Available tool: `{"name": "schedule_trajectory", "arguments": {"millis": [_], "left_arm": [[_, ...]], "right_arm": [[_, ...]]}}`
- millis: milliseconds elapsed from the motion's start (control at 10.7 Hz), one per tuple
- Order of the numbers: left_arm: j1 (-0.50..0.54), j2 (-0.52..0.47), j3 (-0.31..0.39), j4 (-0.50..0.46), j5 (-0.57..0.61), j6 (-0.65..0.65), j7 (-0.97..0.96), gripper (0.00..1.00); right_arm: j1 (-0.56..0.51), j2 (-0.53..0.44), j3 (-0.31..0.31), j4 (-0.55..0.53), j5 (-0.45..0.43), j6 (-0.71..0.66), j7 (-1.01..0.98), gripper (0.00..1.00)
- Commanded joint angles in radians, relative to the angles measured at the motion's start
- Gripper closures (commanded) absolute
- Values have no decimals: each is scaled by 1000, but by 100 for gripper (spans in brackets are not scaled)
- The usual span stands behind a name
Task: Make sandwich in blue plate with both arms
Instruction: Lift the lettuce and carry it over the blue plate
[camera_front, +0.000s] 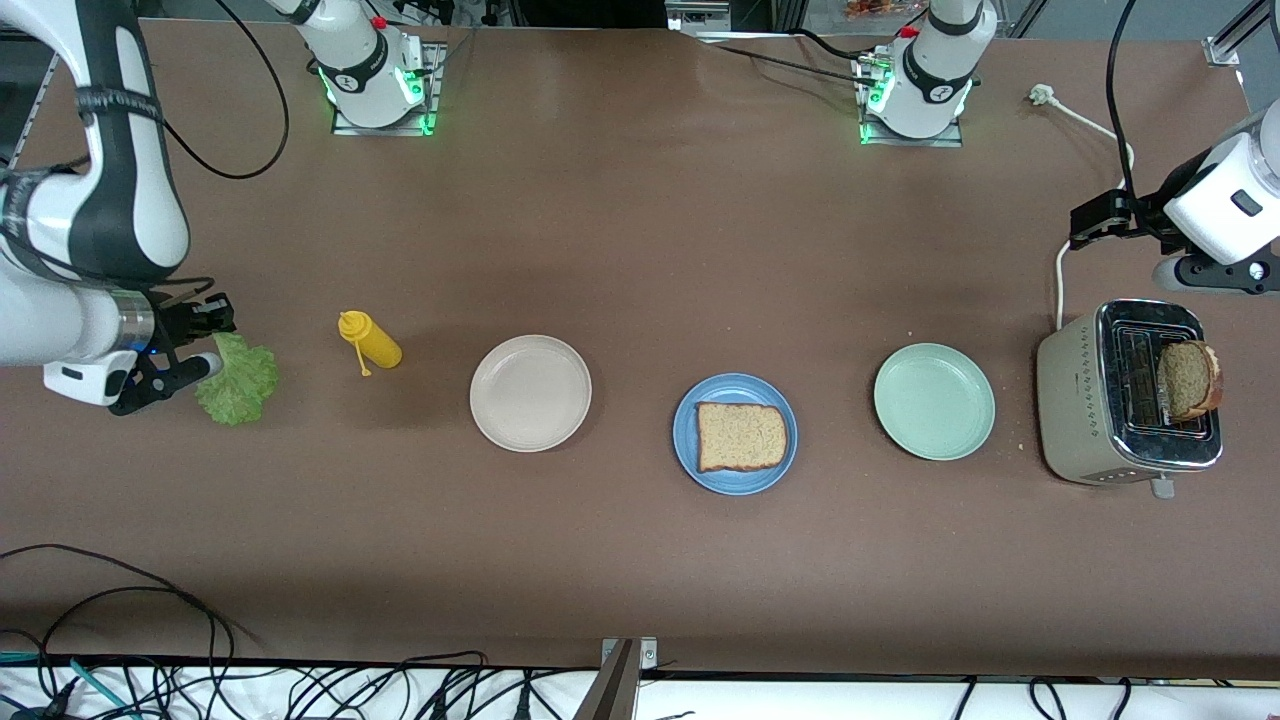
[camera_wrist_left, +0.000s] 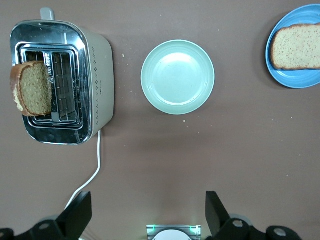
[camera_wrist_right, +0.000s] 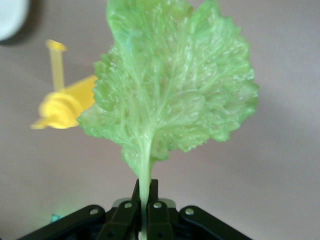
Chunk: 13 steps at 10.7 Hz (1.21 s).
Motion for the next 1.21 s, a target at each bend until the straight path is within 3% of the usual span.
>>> {"name": "schedule_trajectory", "arguments": {"millis": [0, 280, 467, 934, 1120], "left_arm": [[-9, -28, 4, -30, -30, 66, -96, 0], [4, -12, 3, -21, -56, 83, -122, 0], [5, -17, -3, -24, -51, 74, -189, 0], [37, -14, 3, -16, -50, 71, -173, 0], [38, -15, 3, 1, -53, 71, -216, 0]], "right_arm": [[-4, 18, 137, 191, 16, -110, 26, 100], [7, 24, 342, 271, 14, -89, 130, 100], [48, 35, 467, 284, 10, 20, 249, 100], [330, 139, 472, 279, -13, 398, 377, 100], [405, 219, 472, 281, -93, 526, 406, 100]]}}
